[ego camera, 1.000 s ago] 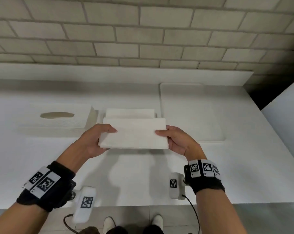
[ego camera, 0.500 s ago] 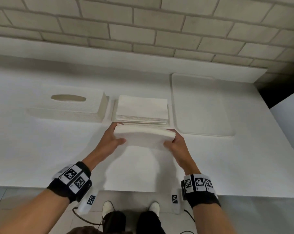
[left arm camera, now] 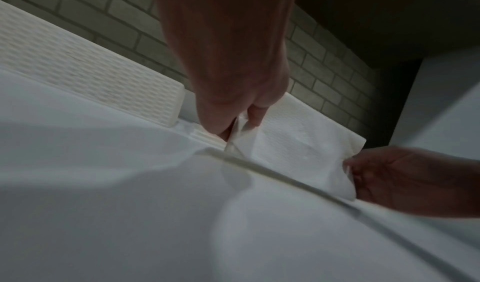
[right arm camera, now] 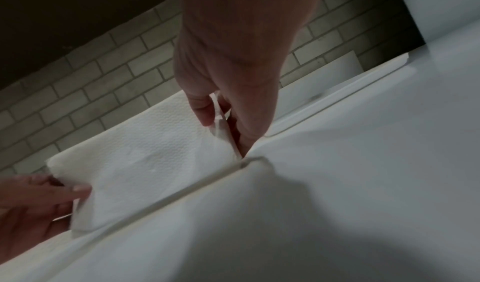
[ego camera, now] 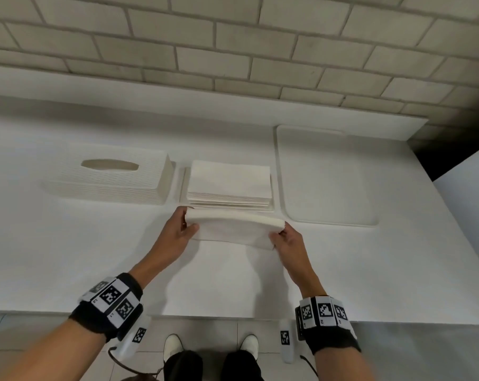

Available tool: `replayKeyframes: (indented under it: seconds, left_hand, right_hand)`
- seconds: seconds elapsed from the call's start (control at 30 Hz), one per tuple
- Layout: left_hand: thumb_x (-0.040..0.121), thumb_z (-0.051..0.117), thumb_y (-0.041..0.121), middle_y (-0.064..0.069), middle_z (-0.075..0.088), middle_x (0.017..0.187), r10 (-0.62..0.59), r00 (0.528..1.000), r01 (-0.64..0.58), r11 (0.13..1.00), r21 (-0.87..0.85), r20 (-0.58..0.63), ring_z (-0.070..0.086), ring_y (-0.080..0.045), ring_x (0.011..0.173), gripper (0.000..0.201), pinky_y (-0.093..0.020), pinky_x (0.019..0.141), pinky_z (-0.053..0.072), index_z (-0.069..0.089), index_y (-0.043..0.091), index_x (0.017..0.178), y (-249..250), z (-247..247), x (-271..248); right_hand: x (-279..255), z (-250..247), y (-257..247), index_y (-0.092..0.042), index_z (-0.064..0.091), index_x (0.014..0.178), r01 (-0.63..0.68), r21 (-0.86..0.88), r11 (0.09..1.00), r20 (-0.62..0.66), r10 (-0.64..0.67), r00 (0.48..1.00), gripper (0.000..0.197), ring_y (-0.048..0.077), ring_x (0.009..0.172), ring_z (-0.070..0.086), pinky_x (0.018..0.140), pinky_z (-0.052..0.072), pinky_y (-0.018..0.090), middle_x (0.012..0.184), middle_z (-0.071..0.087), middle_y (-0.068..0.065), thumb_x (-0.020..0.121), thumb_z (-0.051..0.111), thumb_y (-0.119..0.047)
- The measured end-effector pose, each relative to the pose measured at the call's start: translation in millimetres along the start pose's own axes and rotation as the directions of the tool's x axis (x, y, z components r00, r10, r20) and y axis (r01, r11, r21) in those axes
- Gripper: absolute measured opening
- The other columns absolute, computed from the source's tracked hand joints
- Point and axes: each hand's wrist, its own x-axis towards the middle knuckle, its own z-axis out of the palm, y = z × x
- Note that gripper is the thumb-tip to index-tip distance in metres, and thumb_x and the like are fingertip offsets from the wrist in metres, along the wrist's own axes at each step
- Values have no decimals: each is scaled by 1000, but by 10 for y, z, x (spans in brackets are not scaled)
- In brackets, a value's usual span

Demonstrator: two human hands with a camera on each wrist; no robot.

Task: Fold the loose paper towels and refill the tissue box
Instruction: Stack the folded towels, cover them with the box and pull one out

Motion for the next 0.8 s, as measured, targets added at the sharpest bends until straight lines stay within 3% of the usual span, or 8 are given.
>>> replayKeyframes:
  seconds: [0.07,0.17,0.23,0.37,0.47,0.57,0.7,0.8]
  left_hand:
    - [91,61,5,-17,65,102,-19,996,14,998,-58,-86,61,-27,87,28,-38,84,49,56,30,102,104,-26,70]
    - [84,66,-4,-12,67,100,-111,975,68,974,-216,-194,63,-18,83,26,-25,77,51,63,14,103,366,-92,309]
    - [80,67,-7,-11,69,99,-199,957,127,942,-309,-213,65,-19,82,30,-24,72,52,66,8,106,562,-165,526]
    - [74,70,-8,-17,71,99,-300,929,212,912,-352,-217,67,-28,88,21,-35,82,55,71,6,91,771,-264,845]
    - [74,72,-7,-15,69,98,-330,907,237,913,-331,-262,65,-27,87,27,-29,74,54,70,1,100,789,-241,992]
    - [74,73,-6,-12,68,96,-355,890,261,912,-317,-287,65,-25,89,23,-30,78,52,69,6,94,728,-212,1078]
    - [74,73,-6,-9,69,92,-373,877,287,913,-291,-303,66,-26,89,21,-35,89,54,68,15,72,630,-194,1161]
    - [75,72,-5,-10,71,94,-378,881,309,915,-258,-285,67,-27,90,25,-34,86,55,68,19,71,551,-155,1198]
  right_hand:
    - [61,-6,-112,-9,64,106,13,7,1000,-42,-13,999,19,13,66,50,65,42,27,77,59,4,92,52,-5]
    - [274,-9,-445,-11,62,117,51,88,995,-121,-40,992,33,13,79,64,73,51,24,94,69,4,89,55,4]
    - [507,-7,-664,-8,61,121,44,106,993,-183,-24,983,37,20,87,68,78,55,31,101,71,10,85,61,4]
    - [875,65,-943,-7,66,114,-23,27,999,-239,29,971,33,29,99,69,94,55,44,104,72,12,81,66,-2]
    - [990,120,-1030,-7,66,116,-73,-12,997,-250,67,966,33,24,98,66,92,53,34,100,68,4,83,64,-2]
    - [1037,138,-1032,-7,64,120,-101,-39,994,-259,87,962,34,17,91,59,79,45,25,98,63,3,87,61,-2]
    - [1084,183,-1012,-5,63,120,-141,-79,987,-264,115,958,33,19,91,59,79,42,24,95,64,6,88,60,-1]
    - [1093,196,-980,-4,65,116,-171,-112,979,-271,135,953,29,27,103,63,81,44,26,107,69,13,89,58,0]
